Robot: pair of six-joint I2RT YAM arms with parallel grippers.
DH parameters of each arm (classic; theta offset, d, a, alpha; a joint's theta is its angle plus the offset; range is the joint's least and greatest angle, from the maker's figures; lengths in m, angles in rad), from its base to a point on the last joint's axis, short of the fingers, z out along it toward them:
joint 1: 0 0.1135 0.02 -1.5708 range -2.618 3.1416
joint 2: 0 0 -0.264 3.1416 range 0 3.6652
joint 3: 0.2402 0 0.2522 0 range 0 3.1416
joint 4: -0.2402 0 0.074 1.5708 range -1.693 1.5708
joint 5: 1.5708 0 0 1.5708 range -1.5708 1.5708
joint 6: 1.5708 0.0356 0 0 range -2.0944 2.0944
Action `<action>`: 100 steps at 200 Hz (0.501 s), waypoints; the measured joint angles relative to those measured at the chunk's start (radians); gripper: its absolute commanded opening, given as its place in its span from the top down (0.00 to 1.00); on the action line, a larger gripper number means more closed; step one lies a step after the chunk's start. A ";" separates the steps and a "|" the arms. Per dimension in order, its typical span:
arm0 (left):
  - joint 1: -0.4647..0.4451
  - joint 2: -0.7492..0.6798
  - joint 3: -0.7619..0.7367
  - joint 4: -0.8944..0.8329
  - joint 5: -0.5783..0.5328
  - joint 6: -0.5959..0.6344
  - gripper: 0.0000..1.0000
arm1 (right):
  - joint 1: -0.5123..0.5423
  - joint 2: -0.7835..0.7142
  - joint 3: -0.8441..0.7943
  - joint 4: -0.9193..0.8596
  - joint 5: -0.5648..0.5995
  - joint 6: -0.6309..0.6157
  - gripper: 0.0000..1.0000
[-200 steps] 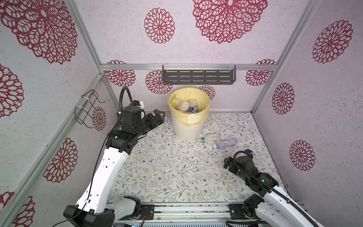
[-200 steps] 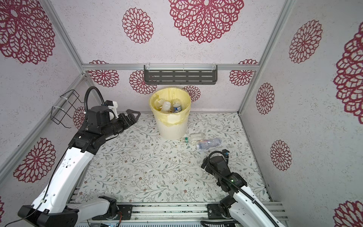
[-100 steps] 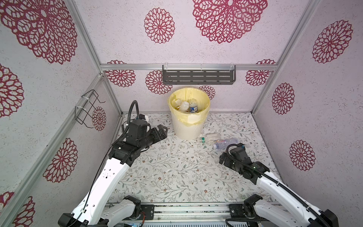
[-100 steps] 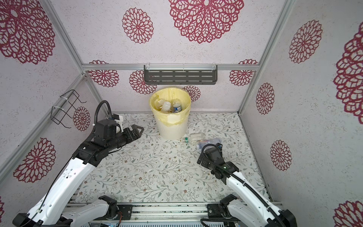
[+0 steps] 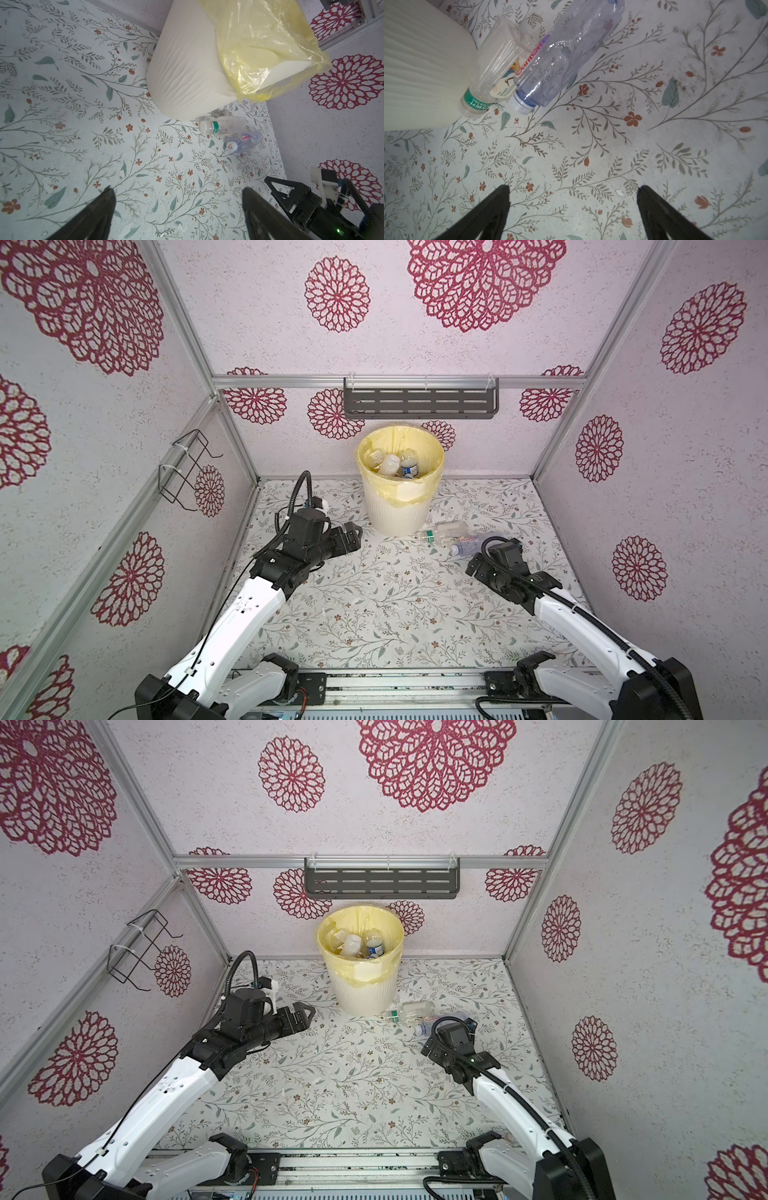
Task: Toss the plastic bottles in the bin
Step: 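Lower the right gripper onto the clear Ganten bottle and close it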
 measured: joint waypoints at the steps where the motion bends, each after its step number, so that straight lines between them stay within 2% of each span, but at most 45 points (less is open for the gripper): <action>1: 0.000 0.001 0.000 0.002 0.000 0.000 0.03 | -0.002 0.002 0.001 0.000 -0.001 0.000 0.01; 38: -0.002 0.047 -0.008 0.053 0.019 0.038 0.03 | -0.066 0.059 0.042 0.018 -0.029 0.032 0.01; 100: -0.003 0.051 -0.122 0.170 0.075 0.029 0.03 | -0.117 0.204 0.157 0.049 -0.060 0.108 0.01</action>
